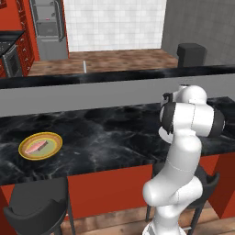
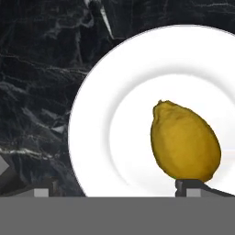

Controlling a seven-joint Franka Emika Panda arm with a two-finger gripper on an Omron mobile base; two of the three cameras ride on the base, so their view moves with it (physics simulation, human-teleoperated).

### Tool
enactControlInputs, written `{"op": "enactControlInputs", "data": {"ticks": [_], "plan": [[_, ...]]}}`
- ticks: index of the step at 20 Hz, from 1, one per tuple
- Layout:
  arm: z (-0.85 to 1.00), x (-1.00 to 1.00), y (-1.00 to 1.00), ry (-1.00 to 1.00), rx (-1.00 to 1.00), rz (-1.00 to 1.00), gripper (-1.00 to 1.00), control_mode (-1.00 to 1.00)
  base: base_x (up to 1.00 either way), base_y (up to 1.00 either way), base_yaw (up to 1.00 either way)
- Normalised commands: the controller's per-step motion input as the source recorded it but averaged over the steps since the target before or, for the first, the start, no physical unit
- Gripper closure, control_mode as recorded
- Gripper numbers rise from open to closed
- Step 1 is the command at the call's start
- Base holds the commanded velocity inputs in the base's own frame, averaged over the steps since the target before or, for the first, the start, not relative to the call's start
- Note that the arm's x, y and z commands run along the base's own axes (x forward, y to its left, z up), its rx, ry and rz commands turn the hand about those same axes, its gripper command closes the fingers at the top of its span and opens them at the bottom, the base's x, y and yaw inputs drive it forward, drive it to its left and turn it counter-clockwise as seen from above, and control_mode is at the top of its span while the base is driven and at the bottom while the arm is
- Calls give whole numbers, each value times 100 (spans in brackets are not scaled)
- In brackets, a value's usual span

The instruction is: Transport the steak and lemon to the fridge. Place the steak on the rack containing meat and place the lemon on the rack containing the vegetable, ensuring meats and vegetables are on different racks.

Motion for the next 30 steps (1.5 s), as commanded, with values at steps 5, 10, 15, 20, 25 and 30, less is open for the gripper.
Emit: {"op": "enactControlInputs", "data": {"ticks": [5, 10, 15, 20, 25, 30], "plan": [[-13, 30, -1, 0, 3, 0, -100, -100, 0, 0, 0], [-15, 25, -6, 0, 1, 0, -100, -100, 0, 0, 0], [-17, 16, -13, 0, 0, 0, -100, -100, 0, 0, 0], [-23, 12, -12, 0, 0, 0, -100, -100, 0, 0, 0], [-30, 0, -10, 0, 0, 0, -100, -100, 0, 0, 0], [-38, 0, -2, 1, 0, 0, -100, -100, 0, 0, 0]]}}
